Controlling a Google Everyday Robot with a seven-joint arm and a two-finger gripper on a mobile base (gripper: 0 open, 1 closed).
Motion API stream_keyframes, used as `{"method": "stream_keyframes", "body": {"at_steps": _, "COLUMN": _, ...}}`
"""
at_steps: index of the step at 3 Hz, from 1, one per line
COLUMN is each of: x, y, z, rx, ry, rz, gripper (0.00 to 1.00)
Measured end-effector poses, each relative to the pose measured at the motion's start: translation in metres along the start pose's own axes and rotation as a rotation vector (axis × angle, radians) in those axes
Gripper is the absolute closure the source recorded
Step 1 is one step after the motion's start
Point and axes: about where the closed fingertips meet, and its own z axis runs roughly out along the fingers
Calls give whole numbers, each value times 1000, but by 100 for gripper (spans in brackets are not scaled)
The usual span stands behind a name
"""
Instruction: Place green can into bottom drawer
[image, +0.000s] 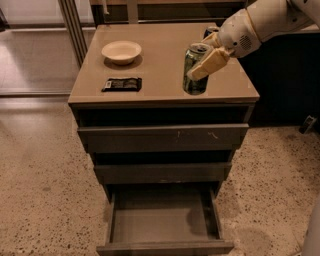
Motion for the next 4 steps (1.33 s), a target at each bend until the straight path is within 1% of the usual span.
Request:
{"method": "stream_keyframes", "body": {"at_steps": 1, "x": 0, "y": 0, "z": 0, "rx": 0, "ry": 0, "rz": 0, "gripper": 100}}
{"method": "stream_keyframes", "body": {"at_steps": 2, "x": 16, "y": 9, "z": 14, "rx": -4, "ry": 23, "rz": -5, "gripper": 100}}
{"method": "stream_keyframes", "body": {"at_steps": 3, "x": 35, "y": 30, "z": 12, "rx": 77, "ry": 18, "rz": -41, "gripper": 100}}
{"method": "stream_keyframes", "body": {"at_steps": 4, "x": 59, "y": 56, "z": 18, "rx": 159, "ry": -38, "rz": -59, "gripper": 100}}
